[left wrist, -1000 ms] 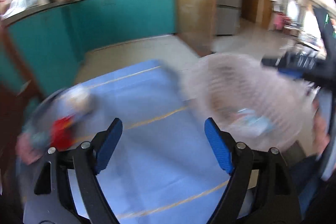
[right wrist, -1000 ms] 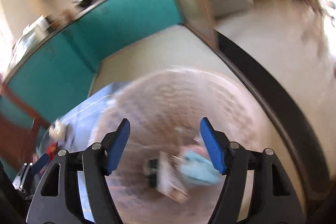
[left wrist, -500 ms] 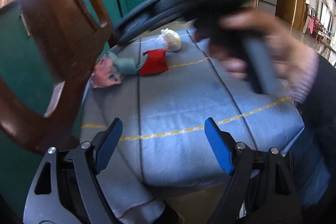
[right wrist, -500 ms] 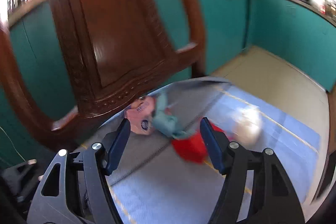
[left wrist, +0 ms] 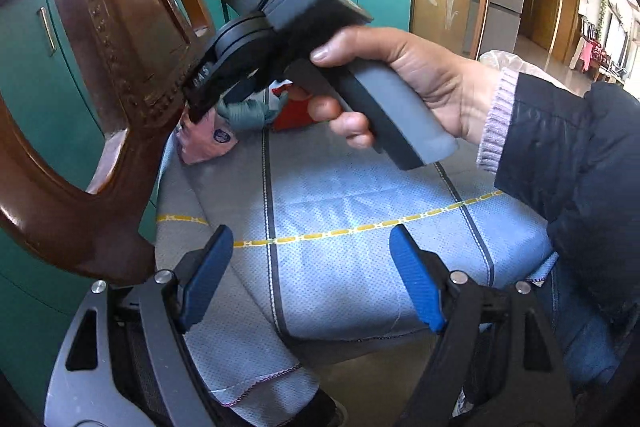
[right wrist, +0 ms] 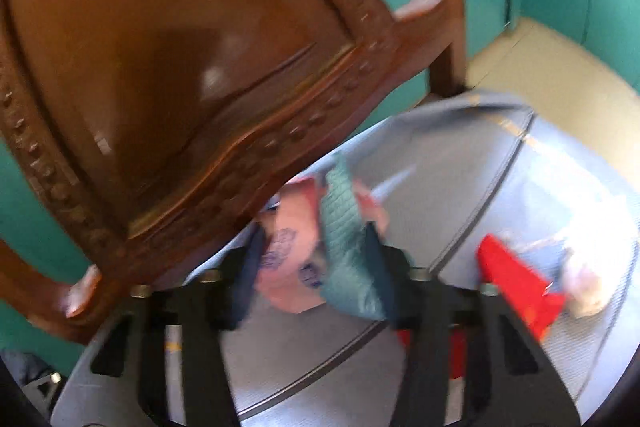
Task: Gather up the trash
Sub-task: 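Grasp the pink packet and teal cloth with the right gripper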
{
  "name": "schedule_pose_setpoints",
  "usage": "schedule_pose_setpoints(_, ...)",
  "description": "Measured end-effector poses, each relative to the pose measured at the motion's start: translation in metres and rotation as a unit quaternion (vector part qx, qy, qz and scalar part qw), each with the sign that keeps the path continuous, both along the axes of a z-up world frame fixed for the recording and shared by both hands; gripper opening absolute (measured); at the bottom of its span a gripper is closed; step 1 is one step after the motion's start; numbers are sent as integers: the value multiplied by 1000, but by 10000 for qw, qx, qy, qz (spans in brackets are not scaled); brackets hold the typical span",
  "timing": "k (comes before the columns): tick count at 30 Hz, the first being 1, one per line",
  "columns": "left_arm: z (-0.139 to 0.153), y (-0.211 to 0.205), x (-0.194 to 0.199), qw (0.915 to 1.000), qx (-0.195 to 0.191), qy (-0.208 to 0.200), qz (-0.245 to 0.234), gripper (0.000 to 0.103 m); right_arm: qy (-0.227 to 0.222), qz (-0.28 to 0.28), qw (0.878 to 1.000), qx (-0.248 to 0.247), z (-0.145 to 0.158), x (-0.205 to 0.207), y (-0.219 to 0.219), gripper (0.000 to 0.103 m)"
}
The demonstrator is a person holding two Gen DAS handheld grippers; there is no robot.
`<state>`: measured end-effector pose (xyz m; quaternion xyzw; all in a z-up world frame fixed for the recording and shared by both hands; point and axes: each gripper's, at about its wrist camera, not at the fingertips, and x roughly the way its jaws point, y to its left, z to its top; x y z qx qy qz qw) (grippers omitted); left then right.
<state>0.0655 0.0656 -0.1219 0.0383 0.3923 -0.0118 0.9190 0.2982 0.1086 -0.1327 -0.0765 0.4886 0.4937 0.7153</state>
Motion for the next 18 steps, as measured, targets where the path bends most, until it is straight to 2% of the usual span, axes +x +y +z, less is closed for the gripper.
schedule_pose_setpoints(3,0,2,1,10000,-47,8,33,81,-21,87,10000,11,0,-11,-8,22)
schedule_pose_setpoints(9,2,-1,-1,10000,-1,-32,52,81,-209,-195,9994,193,20,-21,-48,20)
schedule_pose_setpoints(11,1,-2,1,10000,-4,-14,44,81,-385,-301,9983,304,35,-27,-68,20)
schedule_pose_setpoints(15,2,-5,6,10000,27,-14,60,81,-1026,-585,9924,353,74,-52,-122,20)
schedule_pose_setpoints(18,3,-7,9,9999,43,-14,114,81,-1309,-891,9872,204,74,-61,-156,20)
